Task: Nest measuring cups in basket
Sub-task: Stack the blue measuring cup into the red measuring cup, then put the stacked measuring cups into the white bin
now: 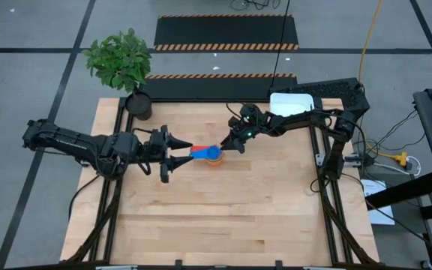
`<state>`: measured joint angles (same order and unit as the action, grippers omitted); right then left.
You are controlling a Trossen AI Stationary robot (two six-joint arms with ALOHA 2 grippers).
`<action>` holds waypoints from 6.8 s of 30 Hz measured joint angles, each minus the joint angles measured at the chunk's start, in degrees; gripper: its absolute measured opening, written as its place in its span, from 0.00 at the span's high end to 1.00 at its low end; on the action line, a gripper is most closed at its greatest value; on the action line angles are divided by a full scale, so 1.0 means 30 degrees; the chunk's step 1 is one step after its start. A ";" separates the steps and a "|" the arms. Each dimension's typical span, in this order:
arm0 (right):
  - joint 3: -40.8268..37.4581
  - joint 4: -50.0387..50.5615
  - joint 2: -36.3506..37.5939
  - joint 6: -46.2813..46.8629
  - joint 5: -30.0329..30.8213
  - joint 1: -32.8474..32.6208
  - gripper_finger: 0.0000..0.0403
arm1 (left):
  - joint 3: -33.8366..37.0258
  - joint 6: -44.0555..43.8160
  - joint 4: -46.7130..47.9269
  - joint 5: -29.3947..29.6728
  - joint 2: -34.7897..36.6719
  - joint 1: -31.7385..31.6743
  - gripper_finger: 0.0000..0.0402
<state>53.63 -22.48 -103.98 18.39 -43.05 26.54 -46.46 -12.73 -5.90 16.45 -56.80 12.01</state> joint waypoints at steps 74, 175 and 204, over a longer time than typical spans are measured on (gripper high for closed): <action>-0.7038 0.4705 1.7163 -0.5442 0.7803 -0.4101 0.42 | -0.0007 0.5711 0.6203 -0.1524 -1.0701 -0.6411 0.10; -0.7861 0.4584 1.7148 -0.6839 0.7754 -0.4093 0.42 | -0.0006 0.8324 0.4047 1.1776 -1.3674 -0.0446 0.36; -0.7861 0.4591 1.7148 -0.6870 0.7754 -0.4093 0.42 | -0.0034 0.5710 0.2455 1.4456 -1.6792 -0.2918 0.18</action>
<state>30.04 -8.71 -52.53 -2.22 -19.79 14.26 -46.56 4.40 1.47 59.82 -107.18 3.26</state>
